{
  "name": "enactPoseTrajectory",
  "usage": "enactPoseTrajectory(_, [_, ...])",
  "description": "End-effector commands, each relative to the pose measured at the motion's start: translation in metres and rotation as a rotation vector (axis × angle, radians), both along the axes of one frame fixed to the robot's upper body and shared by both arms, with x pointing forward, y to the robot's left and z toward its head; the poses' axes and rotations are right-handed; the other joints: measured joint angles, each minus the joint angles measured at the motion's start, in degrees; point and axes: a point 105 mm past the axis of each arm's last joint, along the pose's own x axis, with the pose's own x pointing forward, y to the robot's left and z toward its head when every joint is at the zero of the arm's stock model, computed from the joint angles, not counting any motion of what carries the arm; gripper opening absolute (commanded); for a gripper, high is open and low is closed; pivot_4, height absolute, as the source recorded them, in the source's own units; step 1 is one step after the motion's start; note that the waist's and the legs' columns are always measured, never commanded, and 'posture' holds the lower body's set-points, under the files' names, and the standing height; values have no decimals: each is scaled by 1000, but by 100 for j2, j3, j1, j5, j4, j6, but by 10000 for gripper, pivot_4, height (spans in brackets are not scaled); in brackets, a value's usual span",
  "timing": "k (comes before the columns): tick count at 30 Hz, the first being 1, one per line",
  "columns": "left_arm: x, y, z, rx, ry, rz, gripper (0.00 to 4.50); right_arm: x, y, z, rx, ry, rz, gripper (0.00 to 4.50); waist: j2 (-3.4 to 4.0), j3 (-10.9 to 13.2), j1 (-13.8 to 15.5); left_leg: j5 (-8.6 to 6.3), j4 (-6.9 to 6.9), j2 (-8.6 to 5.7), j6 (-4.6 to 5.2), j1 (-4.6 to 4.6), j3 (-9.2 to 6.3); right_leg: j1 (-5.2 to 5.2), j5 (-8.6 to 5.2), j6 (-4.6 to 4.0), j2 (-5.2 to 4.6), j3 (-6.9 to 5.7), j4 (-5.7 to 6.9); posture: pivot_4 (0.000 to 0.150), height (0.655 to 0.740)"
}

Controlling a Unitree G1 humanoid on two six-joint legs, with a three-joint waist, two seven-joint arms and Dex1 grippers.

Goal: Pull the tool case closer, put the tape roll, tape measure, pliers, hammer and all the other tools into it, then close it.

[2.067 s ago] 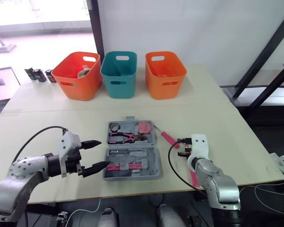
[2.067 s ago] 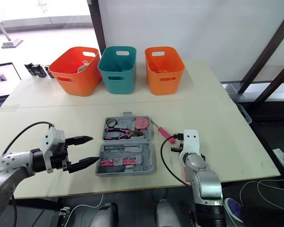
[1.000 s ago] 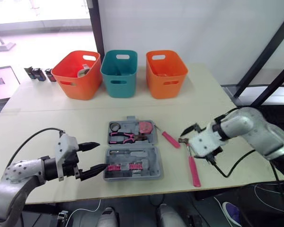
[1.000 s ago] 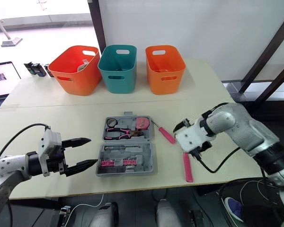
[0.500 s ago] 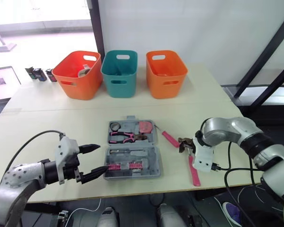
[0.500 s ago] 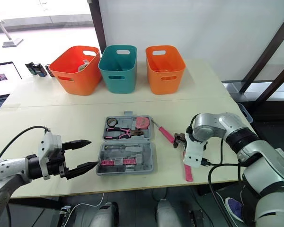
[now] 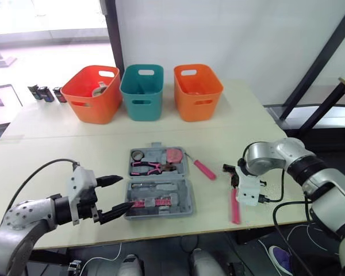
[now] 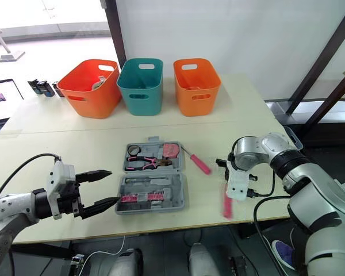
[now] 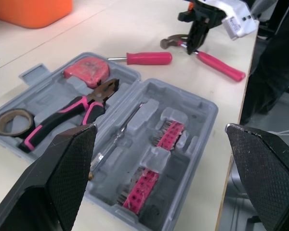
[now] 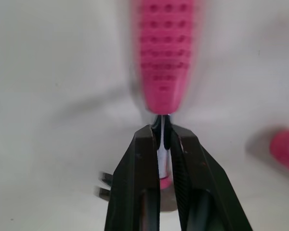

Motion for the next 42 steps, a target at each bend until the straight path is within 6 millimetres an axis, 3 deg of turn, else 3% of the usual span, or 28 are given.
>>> enactPoseTrajectory(1, [3,-5,10,-32,-56,-15,45000,6,-4,11,44,-41,-27,305,0,0,0,0,1,0,0,0,1,1,0,0,0,0,0,1500,7400])
enactPoseTrajectory(7, [16,0,7,-29,-51,34,45000,-1,-19,41,139,-57,-83,305,26,18,49,0,-2,-2,0,-2,0,0,-1,3,-1,0,0,1500,7400])
enactPoseTrajectory(10, [27,3,24,-85,-213,48,45000,-21,-26,69,279,-9,-213,305,59,39,116,0,-4,-9,1,-6,-2,4,-7,12,-6,0,-1,1500,7400])
enactPoseTrajectory(12, [21,1,26,-65,-251,-41,45000,-33,-21,80,384,64,-363,305,57,38,104,-5,-1,-9,10,-4,-4,12,-11,19,-6,2,-1,1500,7400])
enactPoseTrajectory(15, [13,0,23,-45,-184,-145,45000,-46,-14,96,547,212,-769,305,63,41,21,-7,-1,-6,12,2,-9,17,-10,18,-2,2,4,1500,7400])
enactPoseTrajectory(18, [2,-1,29,-91,-179,-247,45000,-55,-8,100,646,325,-1128,305,73,43,18,-7,5,-5,12,8,-8,12,-8,11,-2,2,13,1500,7400])
enactPoseTrajectory(19, [0,0,32,-109,-181,-269,45000,-56,-5,101,709,406,-1322,305,72,43,27,-7,9,-5,12,7,-7,10,-7,10,-2,2,13,1500,7400])
enactPoseTrajectory(21, [-1,1,37,-146,-173,-289,45000,-61,-3,97,760,518,-1612,305,69,42,53,-7,14,-5,12,1,-7,2,-6,7,-3,2,12,1500,7400])
enactPoseTrajectory(26, [1,5,34,-125,-178,-306,45000,-58,-4,84,824,641,-2114,305,60,40,66,-8,14,-6,10,-24,-3,-25,-5,5,-4,2,0,1500,7400])
enactPoseTrajectory(29, [2,6,31,-103,-188,-314,45000,-54,-11,69,829,673,-2249,305,60,40,63,-8,17,-6,11,-61,-4,-53,-2,4,-2,2,1,1500,7400])
enactPoseTrajectory(38, [4,5,28,-75,-207,-322,45000,-36,-21,15,911,520,-2546,305,55,38,51,-7,13,-5,13,-111,-7,-102,-1,12,4,2,11,1500,7400])
enactPoseTrajectory(42, [6,3,33,-90,-222,-305,45000,-37,-22,-16,947,440,-2690,18050,21,16,47,-7,18,-4,13,-109,-10,-95,0,13,8,2,13,1500,7400])
